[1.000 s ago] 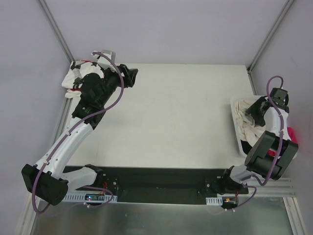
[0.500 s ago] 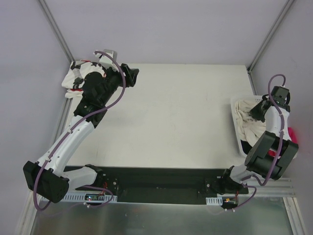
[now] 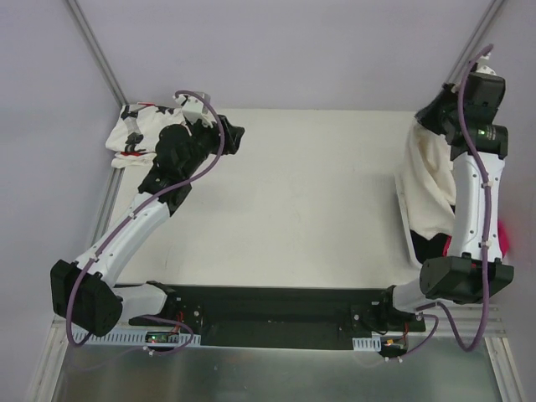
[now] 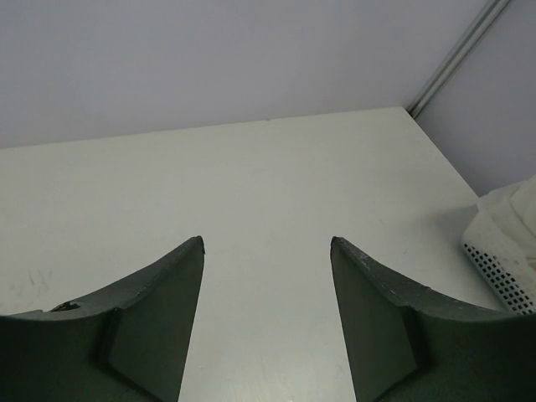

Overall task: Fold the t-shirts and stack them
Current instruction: Grab crumpled tshirt from bin with the right arm, then move the tshirt to the center of the board

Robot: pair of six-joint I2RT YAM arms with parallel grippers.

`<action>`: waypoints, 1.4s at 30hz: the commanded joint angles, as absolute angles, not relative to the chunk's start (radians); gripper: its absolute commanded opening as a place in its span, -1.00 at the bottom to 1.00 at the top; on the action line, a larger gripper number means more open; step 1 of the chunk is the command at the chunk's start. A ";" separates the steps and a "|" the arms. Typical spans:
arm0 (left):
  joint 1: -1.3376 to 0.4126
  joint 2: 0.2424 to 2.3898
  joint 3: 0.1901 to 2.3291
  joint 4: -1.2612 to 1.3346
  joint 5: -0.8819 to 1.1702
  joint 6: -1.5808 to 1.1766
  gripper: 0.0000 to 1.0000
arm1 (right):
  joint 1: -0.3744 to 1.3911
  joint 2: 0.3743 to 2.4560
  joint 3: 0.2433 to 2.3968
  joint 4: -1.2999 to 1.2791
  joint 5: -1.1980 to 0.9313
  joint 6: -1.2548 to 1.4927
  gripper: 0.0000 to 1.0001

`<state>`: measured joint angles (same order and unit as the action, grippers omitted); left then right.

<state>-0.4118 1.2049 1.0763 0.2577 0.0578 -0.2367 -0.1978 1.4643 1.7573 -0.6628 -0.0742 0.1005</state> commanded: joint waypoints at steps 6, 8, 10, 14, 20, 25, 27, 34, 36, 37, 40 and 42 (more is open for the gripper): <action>-0.414 1.318 1.054 0.284 0.158 -0.298 0.22 | 0.190 1.526 2.102 -0.646 -0.302 0.086 -0.99; -0.414 1.345 1.037 0.287 0.161 -0.305 0.21 | 0.288 1.600 2.198 -0.701 -0.368 0.060 -0.98; -0.414 1.374 1.026 0.291 0.163 -0.313 0.19 | 0.340 1.670 2.310 -0.728 -0.419 0.067 -0.98; -0.414 1.420 0.993 0.333 0.178 -0.337 0.16 | 0.481 1.790 2.453 -0.735 -0.526 0.090 -0.98; -0.414 1.414 0.940 0.354 0.126 -0.321 0.15 | 0.526 1.833 2.425 -0.736 -0.455 0.057 -0.98; -0.413 1.359 0.897 0.360 0.078 -0.284 0.16 | 0.506 1.825 2.364 -0.747 -0.370 0.020 -0.98; -0.413 1.348 0.894 0.359 0.072 -0.276 0.16 | 0.488 1.824 2.335 -0.750 -0.354 0.018 -0.98; -0.413 1.281 0.879 0.347 0.066 -0.259 0.17 | 0.373 1.790 2.168 -0.741 -0.263 0.017 -0.70; -0.413 1.256 0.874 0.342 0.067 -0.256 0.16 | 0.344 1.781 2.111 -0.726 -0.224 0.023 -0.54; -0.413 1.252 0.868 0.341 0.066 -0.252 0.17 | 0.315 1.778 2.093 -0.721 -0.207 0.029 -0.30; -0.413 1.224 0.861 0.327 0.067 -0.247 0.17 | 0.275 1.750 2.008 -0.687 -0.186 0.048 -0.09; -0.413 1.207 0.854 0.322 0.066 -0.244 0.17 | 0.267 1.726 1.965 -0.658 -0.157 0.051 -0.04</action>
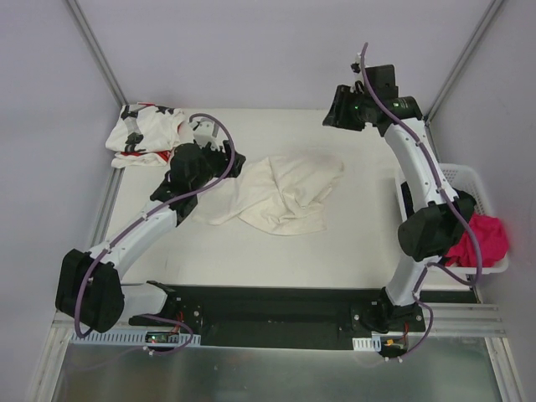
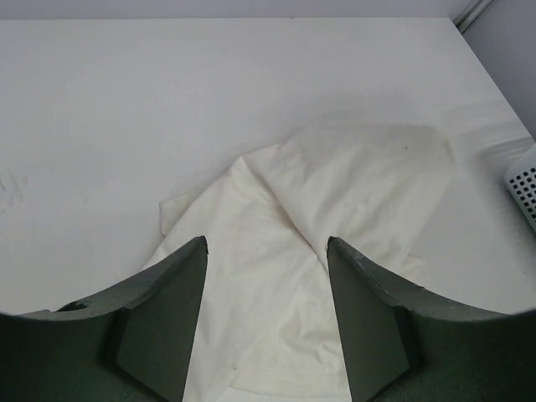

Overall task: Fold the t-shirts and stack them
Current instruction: Move the tshirt to the center of the board

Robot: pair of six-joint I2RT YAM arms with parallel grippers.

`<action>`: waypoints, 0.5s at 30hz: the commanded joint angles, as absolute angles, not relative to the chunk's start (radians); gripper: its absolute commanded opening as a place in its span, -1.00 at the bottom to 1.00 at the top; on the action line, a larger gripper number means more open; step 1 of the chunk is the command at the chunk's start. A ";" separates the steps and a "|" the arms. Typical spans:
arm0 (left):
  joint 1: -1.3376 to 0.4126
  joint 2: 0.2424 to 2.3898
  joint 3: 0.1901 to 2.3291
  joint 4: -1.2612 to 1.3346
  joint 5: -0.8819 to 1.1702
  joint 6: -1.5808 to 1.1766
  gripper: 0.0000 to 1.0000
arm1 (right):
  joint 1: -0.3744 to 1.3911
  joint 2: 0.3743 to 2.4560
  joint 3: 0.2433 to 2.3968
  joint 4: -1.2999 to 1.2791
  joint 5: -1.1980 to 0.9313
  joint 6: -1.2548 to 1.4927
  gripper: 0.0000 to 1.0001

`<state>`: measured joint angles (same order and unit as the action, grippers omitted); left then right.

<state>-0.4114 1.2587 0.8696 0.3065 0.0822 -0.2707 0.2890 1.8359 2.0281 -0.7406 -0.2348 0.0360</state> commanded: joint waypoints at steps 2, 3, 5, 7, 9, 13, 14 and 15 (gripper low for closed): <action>-0.413 1.197 0.841 0.322 0.066 -0.245 0.18 | 0.261 1.715 1.916 -0.641 -0.112 0.055 0.01; -0.413 1.190 0.836 0.322 0.064 -0.248 0.18 | 0.259 1.706 1.902 -0.632 -0.115 0.060 0.03; -0.413 1.186 0.827 0.324 0.066 -0.252 0.18 | 0.267 1.691 1.840 -0.627 -0.196 0.081 0.03; -0.413 1.183 0.827 0.327 0.067 -0.253 0.17 | 0.307 1.629 1.743 -0.579 -0.189 0.086 0.03; -0.413 1.187 0.831 0.327 0.069 -0.250 0.18 | 0.334 1.577 1.578 -0.493 -0.144 0.089 0.04; -0.413 1.197 0.842 0.321 0.075 -0.253 0.18 | 0.383 1.459 1.330 -0.359 -0.222 0.175 0.04; -0.413 1.197 0.842 0.321 0.078 -0.255 0.18 | 0.400 1.438 1.260 -0.309 -0.241 0.190 0.04; -0.413 1.198 0.841 0.321 0.090 -0.259 0.18 | 0.417 1.424 1.159 -0.232 -0.255 0.225 0.04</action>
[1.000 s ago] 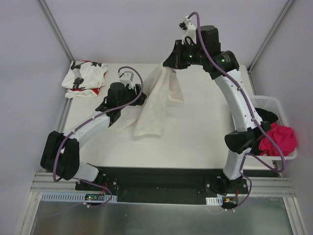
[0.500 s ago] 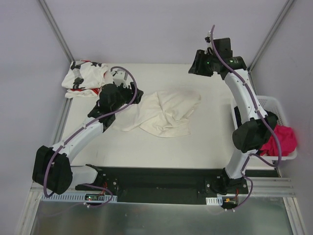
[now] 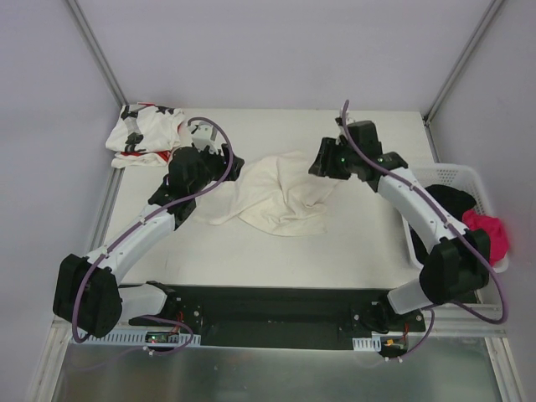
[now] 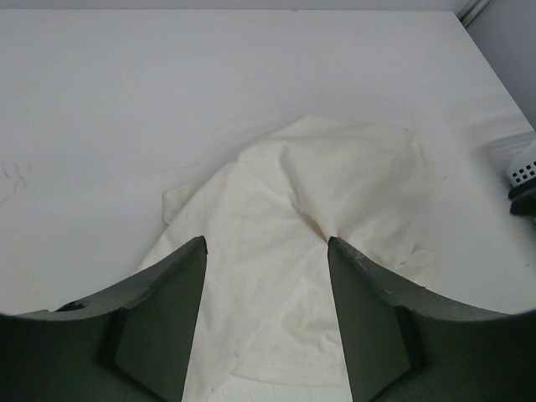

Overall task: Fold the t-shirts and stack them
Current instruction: Move the tshirt to the center of the board

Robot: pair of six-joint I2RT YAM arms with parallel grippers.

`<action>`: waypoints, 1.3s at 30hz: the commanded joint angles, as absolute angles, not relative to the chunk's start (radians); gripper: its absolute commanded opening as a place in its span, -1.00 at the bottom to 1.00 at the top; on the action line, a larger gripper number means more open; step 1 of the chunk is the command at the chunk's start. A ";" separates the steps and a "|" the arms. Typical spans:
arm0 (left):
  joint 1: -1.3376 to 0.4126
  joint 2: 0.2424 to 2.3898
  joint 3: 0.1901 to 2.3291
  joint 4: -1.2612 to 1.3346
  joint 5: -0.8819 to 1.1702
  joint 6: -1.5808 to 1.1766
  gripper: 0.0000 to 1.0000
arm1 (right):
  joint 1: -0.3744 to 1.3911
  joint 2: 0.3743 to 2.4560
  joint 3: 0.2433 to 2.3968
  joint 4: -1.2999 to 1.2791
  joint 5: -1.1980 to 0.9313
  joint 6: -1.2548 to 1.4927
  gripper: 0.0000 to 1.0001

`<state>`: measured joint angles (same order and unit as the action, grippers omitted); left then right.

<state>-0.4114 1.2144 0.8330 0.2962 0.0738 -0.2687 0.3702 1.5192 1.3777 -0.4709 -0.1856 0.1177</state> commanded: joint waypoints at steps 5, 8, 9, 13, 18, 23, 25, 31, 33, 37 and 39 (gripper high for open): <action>-0.413 1.181 0.818 0.322 0.089 -0.270 0.18 | 0.512 1.416 0.968 -0.100 -0.261 0.246 0.04; -0.413 1.152 0.796 0.330 0.084 -0.270 0.18 | 0.520 1.434 0.908 -0.106 -0.238 0.216 0.05; -0.413 1.135 0.792 0.331 0.080 -0.265 0.18 | 0.522 1.434 0.899 -0.113 -0.230 0.206 0.05; -0.413 1.094 0.775 0.330 0.075 -0.252 0.18 | 0.508 1.402 0.832 -0.124 -0.170 0.187 0.06; -0.413 1.059 0.776 0.324 0.069 -0.236 0.20 | 0.442 1.338 0.766 -0.140 -0.155 0.204 0.07; -0.413 1.039 0.773 0.327 0.064 -0.233 0.21 | 0.388 1.233 0.675 -0.163 -0.120 0.224 0.08; -0.413 1.039 0.772 0.331 0.063 -0.233 0.21 | 0.370 1.195 0.640 -0.164 -0.112 0.227 0.09; -0.413 1.048 0.779 0.333 0.066 -0.235 0.21 | 0.365 1.213 0.606 -0.132 -0.143 0.244 0.09; -0.413 1.049 0.781 0.334 0.069 -0.238 0.21 | 0.364 1.245 0.603 -0.112 -0.164 0.255 0.09; -0.413 1.045 0.781 0.328 0.063 -0.233 0.21 | 0.367 1.288 0.600 -0.077 -0.184 0.265 0.09; -0.413 1.040 0.781 0.327 0.061 -0.232 0.21 | 0.365 1.308 0.597 -0.068 -0.189 0.265 0.09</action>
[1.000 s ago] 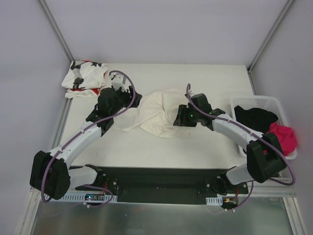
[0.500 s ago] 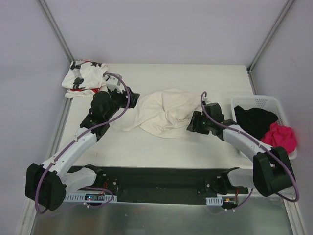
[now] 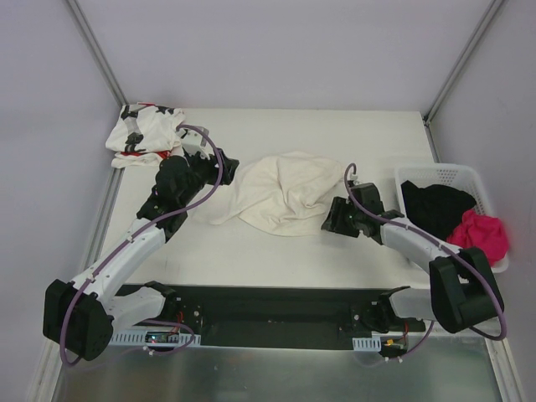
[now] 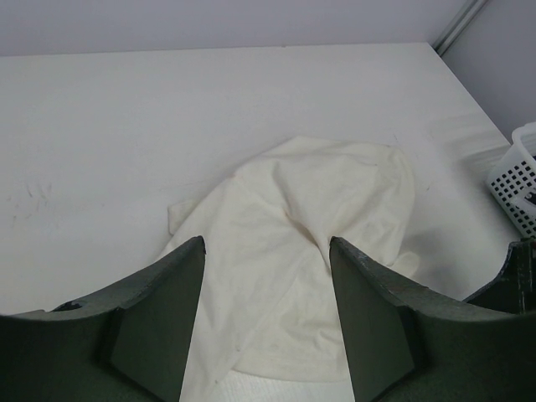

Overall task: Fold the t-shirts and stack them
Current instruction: Move the tshirt to the center of the board, then flatten out the tshirt

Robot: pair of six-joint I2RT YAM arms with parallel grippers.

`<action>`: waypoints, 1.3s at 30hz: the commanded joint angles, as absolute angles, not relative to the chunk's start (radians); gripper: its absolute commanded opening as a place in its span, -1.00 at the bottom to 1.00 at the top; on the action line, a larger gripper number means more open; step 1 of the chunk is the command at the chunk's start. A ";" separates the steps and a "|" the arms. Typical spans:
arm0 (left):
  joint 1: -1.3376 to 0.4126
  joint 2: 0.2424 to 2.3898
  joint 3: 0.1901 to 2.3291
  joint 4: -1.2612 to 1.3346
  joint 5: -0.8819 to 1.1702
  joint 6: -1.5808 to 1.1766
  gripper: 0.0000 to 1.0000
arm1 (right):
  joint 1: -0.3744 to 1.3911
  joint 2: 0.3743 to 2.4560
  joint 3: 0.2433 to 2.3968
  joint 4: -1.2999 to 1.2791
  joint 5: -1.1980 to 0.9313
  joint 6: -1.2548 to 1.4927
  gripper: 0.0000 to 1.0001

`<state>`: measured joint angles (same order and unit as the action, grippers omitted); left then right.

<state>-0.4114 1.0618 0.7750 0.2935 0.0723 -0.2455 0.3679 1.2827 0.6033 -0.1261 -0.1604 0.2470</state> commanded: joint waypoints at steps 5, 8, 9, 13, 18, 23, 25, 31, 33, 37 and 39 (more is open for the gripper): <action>-0.413 1.039 0.781 0.325 0.055 -0.229 0.22 | 0.367 1.350 0.597 -0.025 -0.206 0.279 0.09; -0.413 1.042 0.784 0.321 0.051 -0.225 0.22 | 0.376 1.388 0.601 -0.005 -0.225 0.288 0.09; -0.413 1.042 0.782 0.321 0.048 -0.225 0.22 | 0.377 1.399 0.600 0.021 -0.232 0.294 0.08; -0.413 1.043 0.784 0.322 0.044 -0.224 0.22 | 0.391 1.446 0.604 0.054 -0.242 0.313 0.08; -0.413 1.045 0.785 0.322 0.041 -0.221 0.22 | 0.414 1.496 0.618 0.090 -0.255 0.331 0.05; -0.413 1.042 0.782 0.318 0.032 -0.215 0.22 | 0.439 1.519 0.611 0.123 -0.261 0.354 -0.34; -0.413 1.042 0.782 0.318 0.029 -0.216 0.22 | 0.440 1.520 0.604 0.133 -0.259 0.356 -0.83; -0.413 1.042 0.778 0.318 0.026 -0.218 0.22 | 0.436 1.491 0.620 0.118 -0.230 0.360 -0.98; -0.413 1.045 0.775 0.322 0.025 -0.221 0.22 | 0.436 1.499 0.693 0.080 -0.219 0.354 -0.98; -0.413 1.063 0.770 0.331 0.028 -0.233 0.22 | 0.439 1.584 0.981 -0.043 -0.235 0.313 -0.98; -0.413 1.071 0.767 0.328 0.034 -0.235 0.22 | 0.442 1.617 1.218 -0.130 -0.261 0.290 -0.98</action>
<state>-0.4118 1.0626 0.7750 0.2935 0.0422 -0.2321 0.4347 1.5795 0.8463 -0.0330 -0.2440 0.3424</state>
